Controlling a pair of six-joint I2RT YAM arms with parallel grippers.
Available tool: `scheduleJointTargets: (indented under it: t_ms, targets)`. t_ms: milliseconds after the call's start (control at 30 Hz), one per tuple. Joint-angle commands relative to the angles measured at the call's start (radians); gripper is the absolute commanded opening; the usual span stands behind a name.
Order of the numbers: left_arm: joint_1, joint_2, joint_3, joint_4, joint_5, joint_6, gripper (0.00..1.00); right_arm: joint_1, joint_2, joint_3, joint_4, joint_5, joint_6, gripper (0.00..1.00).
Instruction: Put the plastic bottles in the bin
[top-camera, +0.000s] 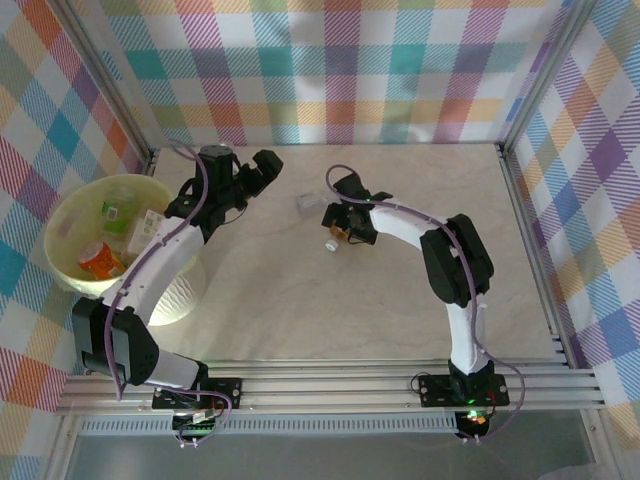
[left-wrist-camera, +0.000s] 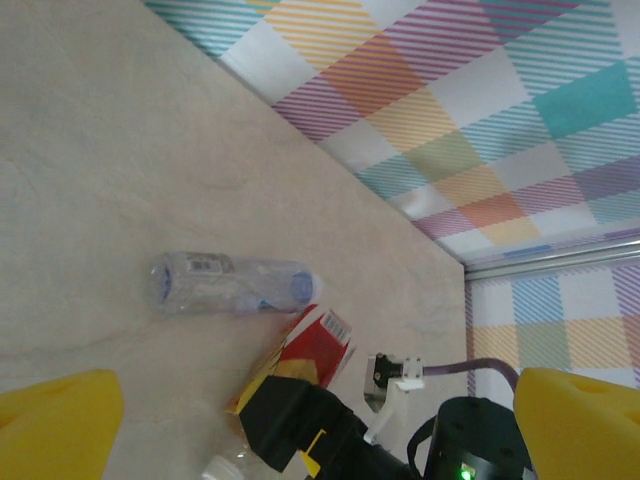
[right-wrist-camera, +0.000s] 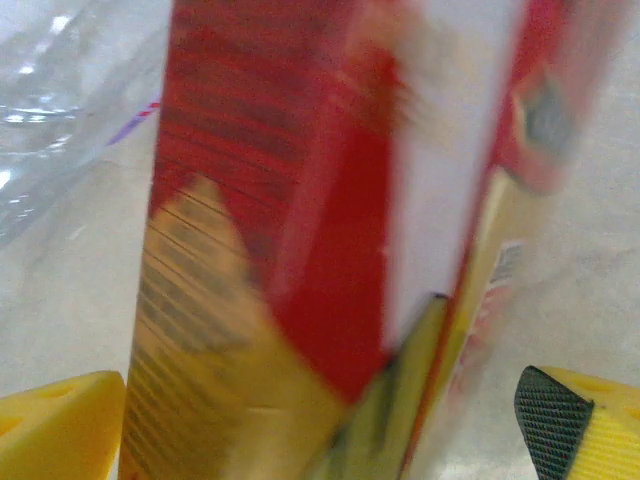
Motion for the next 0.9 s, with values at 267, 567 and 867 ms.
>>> scheduleJointTargets:
  t_ms: [267,567,867]
  targets:
    - [-0.026,0.042,-0.007,-0.042,0.056,-0.022,1.00,0.007,-0.045,-0.088,0.029,0.096,-0.087,0.81]
    - [-0.069,0.054,-0.016,0.054,0.130,0.050,1.00,0.006,-0.268,-0.352,0.269,0.094,-0.239,0.63]
    - [-0.133,0.093,-0.008,0.143,0.207,0.080,1.00,0.006,-0.546,-0.552,0.421,0.017,-0.441,0.51]
